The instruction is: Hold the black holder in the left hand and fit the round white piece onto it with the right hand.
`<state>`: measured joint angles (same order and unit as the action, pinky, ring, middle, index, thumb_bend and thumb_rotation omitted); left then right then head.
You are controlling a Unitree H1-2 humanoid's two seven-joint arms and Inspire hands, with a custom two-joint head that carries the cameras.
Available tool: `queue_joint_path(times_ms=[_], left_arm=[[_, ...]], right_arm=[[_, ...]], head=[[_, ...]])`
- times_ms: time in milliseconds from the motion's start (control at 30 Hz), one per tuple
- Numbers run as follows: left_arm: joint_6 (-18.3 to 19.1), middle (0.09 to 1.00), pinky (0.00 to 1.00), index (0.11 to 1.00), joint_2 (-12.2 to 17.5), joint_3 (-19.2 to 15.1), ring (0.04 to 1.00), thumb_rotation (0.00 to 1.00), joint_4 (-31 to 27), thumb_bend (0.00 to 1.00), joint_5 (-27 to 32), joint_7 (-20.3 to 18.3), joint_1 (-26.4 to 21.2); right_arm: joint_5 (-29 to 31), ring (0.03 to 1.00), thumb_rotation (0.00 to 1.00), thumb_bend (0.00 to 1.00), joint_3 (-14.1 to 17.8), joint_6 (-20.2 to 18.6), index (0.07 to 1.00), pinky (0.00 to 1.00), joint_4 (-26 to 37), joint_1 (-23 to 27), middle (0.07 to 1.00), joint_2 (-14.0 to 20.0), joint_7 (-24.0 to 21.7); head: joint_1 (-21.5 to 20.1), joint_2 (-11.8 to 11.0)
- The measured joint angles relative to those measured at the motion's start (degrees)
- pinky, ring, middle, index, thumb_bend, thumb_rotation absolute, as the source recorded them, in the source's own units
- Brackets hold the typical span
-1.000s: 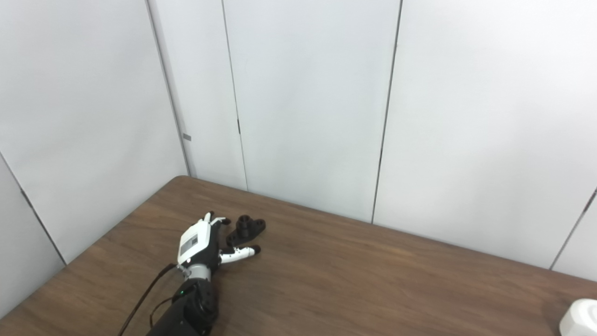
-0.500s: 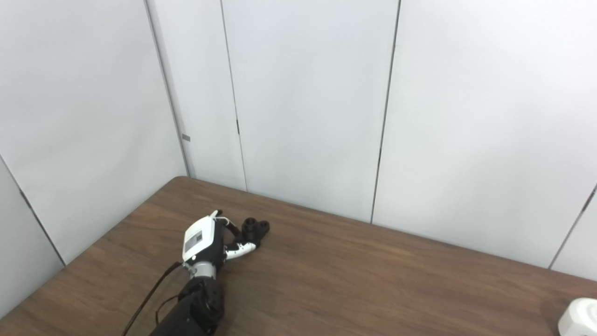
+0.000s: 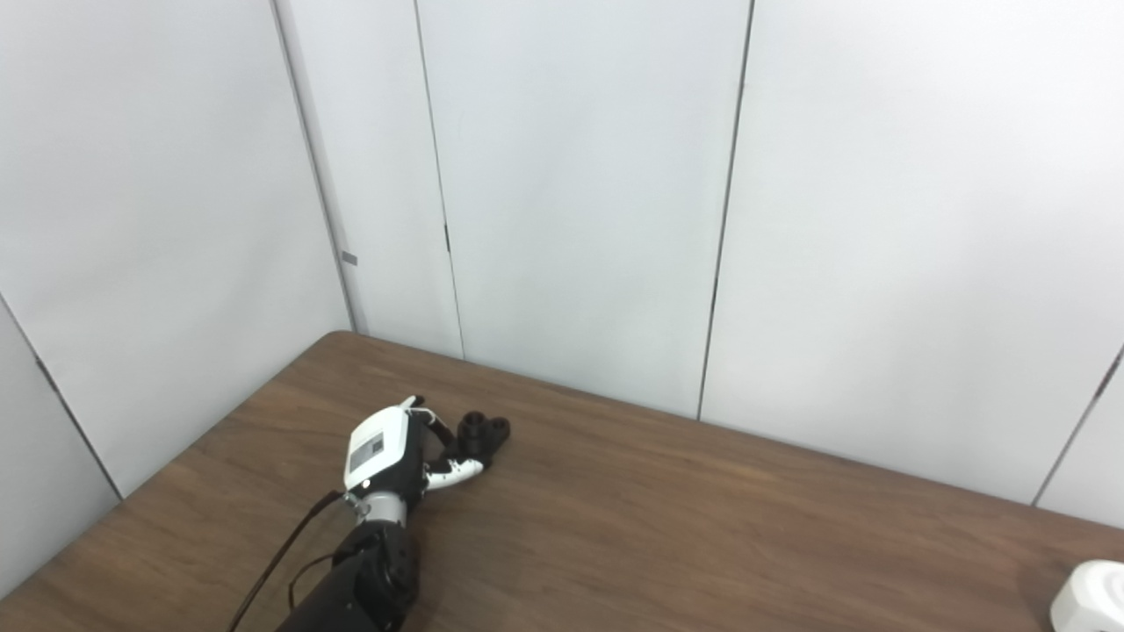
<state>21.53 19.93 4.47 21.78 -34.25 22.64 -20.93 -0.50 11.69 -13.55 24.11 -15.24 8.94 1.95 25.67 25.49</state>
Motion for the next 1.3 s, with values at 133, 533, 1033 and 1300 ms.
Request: queue_joint_path(times_ms=[133, 533, 1033, 1300], left_arm=[[0.1, 0.899, 0.90, 0.482, 0.8, 1.9, 0.904, 0.05, -3.3, 0.52, -0.9, -2.5, 1.2], [-0.9, 0.915, 1.00, 0.482, 0.3, 6.8, 0.949, 0.05, -13.6, 0.52, -3.8, -8.0, 5.5], [-16.4, 0.914, 1.00, 0.481, -0.1, 10.8, 0.972, 0.05, -20.3, 0.52, -1.9, -14.2, 11.8], [-25.5, 0.891, 1.00, 0.480, 0.7, 11.1, 0.956, 0.05, -20.4, 0.52, 0.2, -17.0, 14.3]], right_arm=[[0.3, 0.673, 0.33, 0.41, 0.0, 0.0, 0.789, 0.50, 0.0, 0.0, 0.756, -0.1, 0.2], [-0.6, 0.668, 0.38, 0.39, -1.2, -0.3, 0.768, 0.49, 0.0, 0.3, 0.743, -0.2, 1.8], [-1.2, 0.640, 0.36, 0.35, -2.9, -3.2, 0.742, 0.47, 1.9, 0.4, 0.714, -0.5, 3.0], [0.1, 0.646, 0.31, 0.42, -4.0, -3.9, 0.750, 0.48, 2.5, 0.4, 0.712, -0.7, 3.6]], head=[[-0.9, 0.3], [-3.5, 0.7], [-12.3, 3.5], [-17.9, 5.7]])
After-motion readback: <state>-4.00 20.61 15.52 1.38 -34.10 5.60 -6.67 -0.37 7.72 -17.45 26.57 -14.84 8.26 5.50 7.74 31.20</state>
